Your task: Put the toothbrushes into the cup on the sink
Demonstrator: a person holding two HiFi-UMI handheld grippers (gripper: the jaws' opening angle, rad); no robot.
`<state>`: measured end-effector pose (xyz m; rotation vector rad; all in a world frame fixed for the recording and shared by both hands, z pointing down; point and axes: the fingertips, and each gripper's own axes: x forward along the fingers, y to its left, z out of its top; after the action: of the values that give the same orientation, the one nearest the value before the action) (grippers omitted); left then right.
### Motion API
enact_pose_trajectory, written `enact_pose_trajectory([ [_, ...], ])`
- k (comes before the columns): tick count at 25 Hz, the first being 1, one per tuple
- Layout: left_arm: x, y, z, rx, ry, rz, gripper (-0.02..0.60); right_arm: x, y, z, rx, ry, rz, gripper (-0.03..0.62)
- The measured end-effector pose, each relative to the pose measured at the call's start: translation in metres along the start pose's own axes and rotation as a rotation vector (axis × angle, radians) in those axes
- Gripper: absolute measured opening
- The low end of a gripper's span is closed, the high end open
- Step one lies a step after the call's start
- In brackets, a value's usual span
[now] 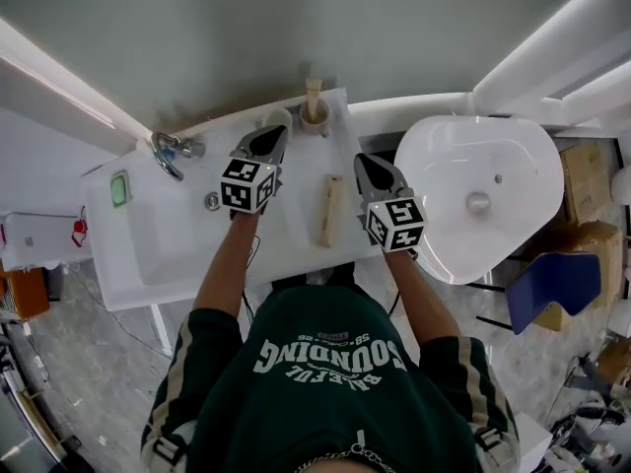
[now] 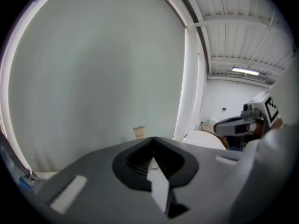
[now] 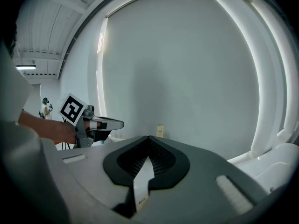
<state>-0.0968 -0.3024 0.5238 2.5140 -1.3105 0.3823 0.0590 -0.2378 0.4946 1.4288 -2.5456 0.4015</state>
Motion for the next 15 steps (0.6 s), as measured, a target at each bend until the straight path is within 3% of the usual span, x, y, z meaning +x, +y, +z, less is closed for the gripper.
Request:
enact_pose_trajectory([
  [8, -0.002, -0.024, -0.011, 0.012, 0.034, 0.034, 0.051, -0.007, -0.016, 0.001, -0.011, -0.009, 0.056, 0.005],
  [15, 0.010, -0.049, -0.044, 0.003, 0.114, 0.018, 0.052, -0.017, -0.028, -0.010, -0.003, 0.006, 0.071, 0.005],
])
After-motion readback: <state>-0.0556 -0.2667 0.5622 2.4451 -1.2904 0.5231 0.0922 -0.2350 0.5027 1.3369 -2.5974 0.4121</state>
